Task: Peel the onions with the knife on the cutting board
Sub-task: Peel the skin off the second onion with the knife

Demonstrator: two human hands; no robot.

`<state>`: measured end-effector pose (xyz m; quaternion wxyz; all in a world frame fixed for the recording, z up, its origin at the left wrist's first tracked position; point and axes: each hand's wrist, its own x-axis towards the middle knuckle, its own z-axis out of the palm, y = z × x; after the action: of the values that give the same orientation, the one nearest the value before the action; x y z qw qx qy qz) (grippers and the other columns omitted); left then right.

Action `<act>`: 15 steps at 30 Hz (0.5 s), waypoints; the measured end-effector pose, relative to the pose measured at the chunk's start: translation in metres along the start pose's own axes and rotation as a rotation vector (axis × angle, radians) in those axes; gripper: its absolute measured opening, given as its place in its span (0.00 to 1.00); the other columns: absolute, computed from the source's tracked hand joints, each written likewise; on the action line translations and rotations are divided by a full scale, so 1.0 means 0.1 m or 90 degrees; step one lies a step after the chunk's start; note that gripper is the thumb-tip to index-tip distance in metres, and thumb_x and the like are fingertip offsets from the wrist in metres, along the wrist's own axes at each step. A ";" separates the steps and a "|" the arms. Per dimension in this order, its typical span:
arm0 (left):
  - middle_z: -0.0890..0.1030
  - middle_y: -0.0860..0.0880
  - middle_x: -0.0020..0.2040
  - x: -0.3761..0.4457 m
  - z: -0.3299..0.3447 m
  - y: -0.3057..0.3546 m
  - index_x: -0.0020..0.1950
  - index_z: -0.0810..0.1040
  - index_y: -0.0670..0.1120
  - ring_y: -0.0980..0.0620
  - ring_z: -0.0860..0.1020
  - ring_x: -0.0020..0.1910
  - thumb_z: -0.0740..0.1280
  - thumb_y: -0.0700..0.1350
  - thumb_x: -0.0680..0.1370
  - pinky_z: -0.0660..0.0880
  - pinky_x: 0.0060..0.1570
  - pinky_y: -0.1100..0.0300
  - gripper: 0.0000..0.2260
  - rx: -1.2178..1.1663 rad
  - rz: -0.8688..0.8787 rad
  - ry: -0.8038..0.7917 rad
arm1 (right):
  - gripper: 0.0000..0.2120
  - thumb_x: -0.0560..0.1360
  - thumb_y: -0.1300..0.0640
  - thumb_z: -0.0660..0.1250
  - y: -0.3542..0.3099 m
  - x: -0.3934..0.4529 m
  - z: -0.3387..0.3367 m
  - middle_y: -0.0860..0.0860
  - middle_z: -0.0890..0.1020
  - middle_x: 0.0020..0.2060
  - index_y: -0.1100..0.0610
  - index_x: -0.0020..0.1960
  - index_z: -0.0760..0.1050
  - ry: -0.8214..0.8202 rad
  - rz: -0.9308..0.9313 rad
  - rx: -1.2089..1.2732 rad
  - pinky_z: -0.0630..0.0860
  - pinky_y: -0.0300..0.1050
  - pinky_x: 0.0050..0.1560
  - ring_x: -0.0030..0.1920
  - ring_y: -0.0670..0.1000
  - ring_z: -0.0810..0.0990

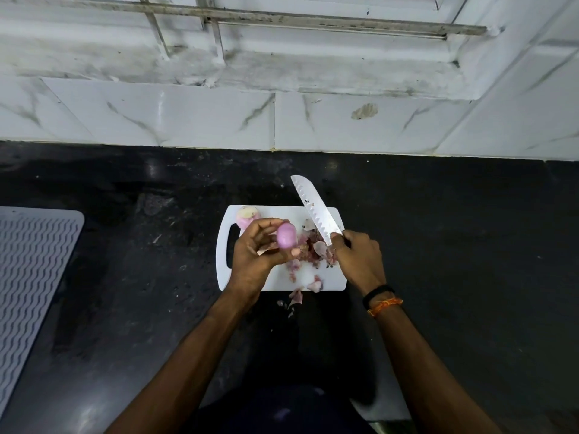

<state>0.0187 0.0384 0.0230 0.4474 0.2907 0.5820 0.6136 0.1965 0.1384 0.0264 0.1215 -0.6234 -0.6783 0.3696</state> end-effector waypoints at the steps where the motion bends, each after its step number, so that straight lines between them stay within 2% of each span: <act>1: 0.84 0.48 0.58 0.00 0.01 0.02 0.59 0.79 0.44 0.46 0.81 0.59 0.82 0.36 0.64 0.79 0.59 0.45 0.26 0.035 0.009 0.001 | 0.15 0.80 0.47 0.63 0.00 -0.01 -0.01 0.50 0.83 0.39 0.57 0.53 0.81 0.003 -0.005 -0.010 0.72 0.41 0.34 0.39 0.51 0.82; 3: 0.84 0.51 0.55 -0.01 0.02 0.06 0.58 0.80 0.46 0.48 0.82 0.56 0.82 0.37 0.64 0.80 0.56 0.51 0.24 0.098 0.037 -0.001 | 0.12 0.77 0.46 0.69 0.00 -0.03 -0.02 0.49 0.82 0.37 0.55 0.51 0.82 0.004 -0.010 -0.013 0.72 0.41 0.34 0.39 0.50 0.82; 7: 0.84 0.57 0.51 0.03 0.02 0.12 0.55 0.81 0.50 0.54 0.81 0.53 0.82 0.41 0.66 0.78 0.52 0.62 0.21 0.236 0.118 -0.010 | 0.23 0.70 0.44 0.77 -0.01 -0.04 -0.03 0.49 0.85 0.48 0.53 0.61 0.81 -0.015 -0.023 0.004 0.82 0.46 0.48 0.46 0.47 0.81; 10: 0.82 0.60 0.51 0.12 0.00 0.16 0.54 0.81 0.51 0.59 0.79 0.54 0.82 0.44 0.66 0.73 0.52 0.70 0.19 0.332 0.154 -0.019 | 0.25 0.69 0.46 0.79 -0.01 -0.04 -0.03 0.50 0.85 0.51 0.54 0.62 0.80 -0.019 -0.020 0.010 0.82 0.49 0.50 0.48 0.49 0.82; 12: 0.82 0.59 0.51 0.24 -0.07 0.20 0.54 0.81 0.51 0.60 0.78 0.53 0.82 0.46 0.65 0.73 0.51 0.69 0.19 0.393 0.183 -0.031 | 0.22 0.69 0.45 0.78 -0.01 -0.04 -0.04 0.50 0.85 0.47 0.53 0.58 0.81 -0.015 -0.018 0.013 0.83 0.50 0.47 0.46 0.50 0.83; 15: 0.82 0.57 0.50 0.53 -0.21 0.27 0.54 0.81 0.50 0.57 0.79 0.50 0.82 0.48 0.64 0.77 0.55 0.53 0.21 0.510 0.232 -0.076 | 0.17 0.70 0.44 0.77 -0.02 -0.05 -0.04 0.49 0.84 0.41 0.53 0.52 0.82 -0.016 -0.012 0.003 0.82 0.51 0.44 0.42 0.50 0.83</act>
<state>-0.0281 0.0777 0.0372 0.2168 0.5739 0.6864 0.3906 0.1985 0.1352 0.0319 0.1179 -0.6121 -0.6845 0.3779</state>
